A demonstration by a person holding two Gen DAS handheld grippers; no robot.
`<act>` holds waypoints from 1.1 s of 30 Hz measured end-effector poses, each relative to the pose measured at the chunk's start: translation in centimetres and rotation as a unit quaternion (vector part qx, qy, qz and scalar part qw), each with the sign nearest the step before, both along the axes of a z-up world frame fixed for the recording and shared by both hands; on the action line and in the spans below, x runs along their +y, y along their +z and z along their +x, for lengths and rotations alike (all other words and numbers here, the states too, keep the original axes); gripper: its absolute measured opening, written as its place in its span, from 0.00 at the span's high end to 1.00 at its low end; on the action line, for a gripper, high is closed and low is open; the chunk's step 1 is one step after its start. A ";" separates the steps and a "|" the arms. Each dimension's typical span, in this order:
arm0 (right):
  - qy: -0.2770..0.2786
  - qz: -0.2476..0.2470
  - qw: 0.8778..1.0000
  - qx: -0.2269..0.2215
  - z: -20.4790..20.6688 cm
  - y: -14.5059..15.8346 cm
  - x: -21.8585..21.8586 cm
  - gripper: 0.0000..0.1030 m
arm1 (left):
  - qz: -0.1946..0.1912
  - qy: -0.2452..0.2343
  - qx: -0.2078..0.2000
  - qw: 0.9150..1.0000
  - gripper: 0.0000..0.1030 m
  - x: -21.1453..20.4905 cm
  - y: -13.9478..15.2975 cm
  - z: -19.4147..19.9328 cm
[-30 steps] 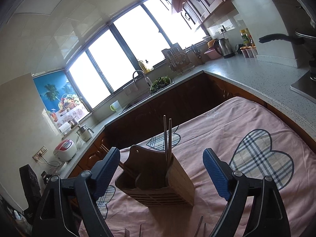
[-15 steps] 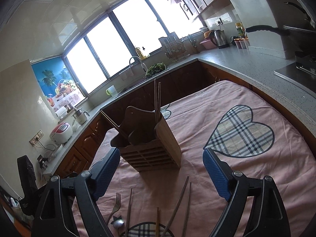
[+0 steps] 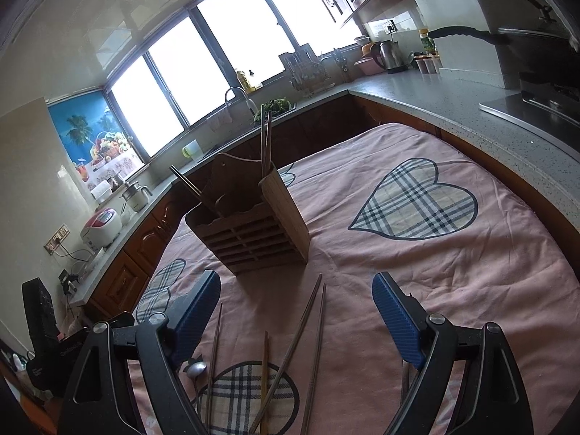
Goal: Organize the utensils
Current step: 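Pull both open grippers back from the holder toward the utensils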
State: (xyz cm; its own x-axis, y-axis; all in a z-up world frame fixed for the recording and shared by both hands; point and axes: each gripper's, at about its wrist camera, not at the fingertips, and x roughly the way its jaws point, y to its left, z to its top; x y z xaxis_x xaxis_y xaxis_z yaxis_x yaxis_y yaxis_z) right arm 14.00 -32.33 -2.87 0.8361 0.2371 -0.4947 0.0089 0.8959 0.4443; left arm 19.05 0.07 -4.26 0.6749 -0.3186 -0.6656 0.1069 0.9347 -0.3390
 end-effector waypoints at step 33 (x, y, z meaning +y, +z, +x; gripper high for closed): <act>0.025 -0.019 0.997 0.072 2.8 -4.7 1.3 0.18 | 0.039 -0.042 0.050 0.997 0.24 -3.5 -3.7 2.9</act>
